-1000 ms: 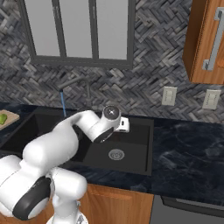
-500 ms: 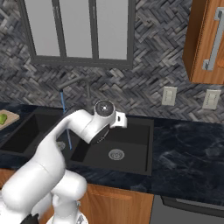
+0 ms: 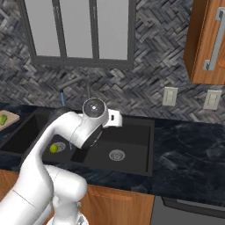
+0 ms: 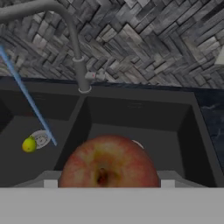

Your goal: Pick the mango, apple, pear from the sink and place them on the cutting board to airdry. Then turn off the sink faucet.

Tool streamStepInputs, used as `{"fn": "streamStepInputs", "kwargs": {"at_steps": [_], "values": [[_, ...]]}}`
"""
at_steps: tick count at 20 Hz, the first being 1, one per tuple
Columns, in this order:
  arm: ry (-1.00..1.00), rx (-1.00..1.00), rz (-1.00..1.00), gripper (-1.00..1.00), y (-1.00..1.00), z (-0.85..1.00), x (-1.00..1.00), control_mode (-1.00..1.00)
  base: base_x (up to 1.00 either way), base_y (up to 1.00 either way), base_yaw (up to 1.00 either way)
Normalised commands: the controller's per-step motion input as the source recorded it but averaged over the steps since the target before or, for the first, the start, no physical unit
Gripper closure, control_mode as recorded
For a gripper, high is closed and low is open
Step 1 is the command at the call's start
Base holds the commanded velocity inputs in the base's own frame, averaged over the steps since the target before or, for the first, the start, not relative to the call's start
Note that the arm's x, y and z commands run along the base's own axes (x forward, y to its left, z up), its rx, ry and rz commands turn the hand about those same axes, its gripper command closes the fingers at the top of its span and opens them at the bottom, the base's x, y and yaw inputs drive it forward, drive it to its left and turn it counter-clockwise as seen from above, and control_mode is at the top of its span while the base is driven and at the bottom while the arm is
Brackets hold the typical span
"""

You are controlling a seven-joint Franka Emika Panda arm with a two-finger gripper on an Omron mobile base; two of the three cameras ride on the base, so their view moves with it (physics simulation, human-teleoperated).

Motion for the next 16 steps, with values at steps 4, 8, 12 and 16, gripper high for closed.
{"fn": "streamStepInputs", "kwargs": {"at_steps": [4, 8, 12, 16], "values": [[-0.03, 0.0, 0.0, 1.0, 0.25, 0.38, -0.57, -1.0, 0.0, 0.0, 0.0], [-0.04, 0.0, 0.0, 1.0, 0.24, 0.43, -0.56, -1.0, 0.0, 0.0, 0.0], [-0.04, 0.0, 0.0, 1.0, 0.26, 0.45, -0.5, -1.0, 0.0, 0.0, 0.0], [-0.01, 0.0, 0.0, 1.0, 0.36, 0.34, -0.41, -1.0, 0.0, 0.0, 0.0]]}}
